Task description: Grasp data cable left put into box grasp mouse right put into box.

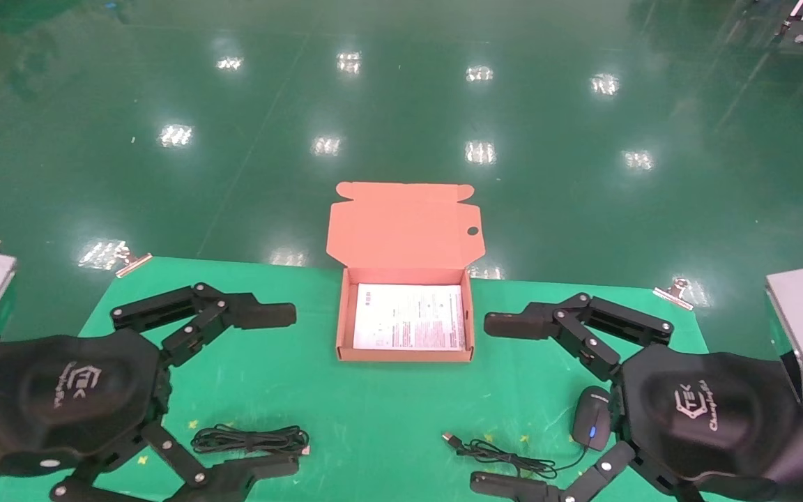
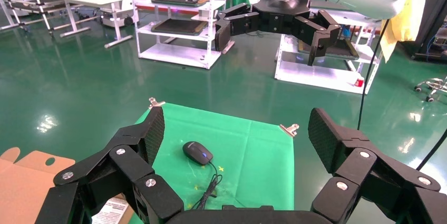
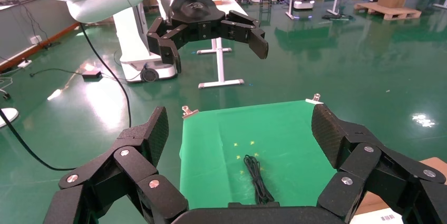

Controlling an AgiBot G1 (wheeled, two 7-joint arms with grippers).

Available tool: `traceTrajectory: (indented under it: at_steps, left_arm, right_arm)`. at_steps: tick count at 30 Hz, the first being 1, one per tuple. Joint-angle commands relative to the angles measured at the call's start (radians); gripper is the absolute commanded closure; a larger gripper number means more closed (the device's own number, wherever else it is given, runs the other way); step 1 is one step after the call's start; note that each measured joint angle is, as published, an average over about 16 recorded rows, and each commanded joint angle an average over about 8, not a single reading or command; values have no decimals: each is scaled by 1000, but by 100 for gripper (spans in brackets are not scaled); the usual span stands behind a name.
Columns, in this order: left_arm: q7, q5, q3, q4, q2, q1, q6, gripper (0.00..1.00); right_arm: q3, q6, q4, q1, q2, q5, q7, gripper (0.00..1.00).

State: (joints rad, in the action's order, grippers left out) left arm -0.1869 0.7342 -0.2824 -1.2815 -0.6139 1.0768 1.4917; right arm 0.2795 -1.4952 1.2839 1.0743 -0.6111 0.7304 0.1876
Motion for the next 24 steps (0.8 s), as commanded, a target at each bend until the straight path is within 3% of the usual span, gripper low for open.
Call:
traceTrajectory:
  at_steps: [1, 24]
  left_arm:
    - [0, 0, 0, 0, 0, 0, 0, 0]
    - [0, 0, 0, 0, 0, 0, 0, 0]
  right_arm:
    - [0, 0, 0, 0, 0, 0, 0, 0]
    - [0, 0, 0, 0, 0, 0, 0, 0]
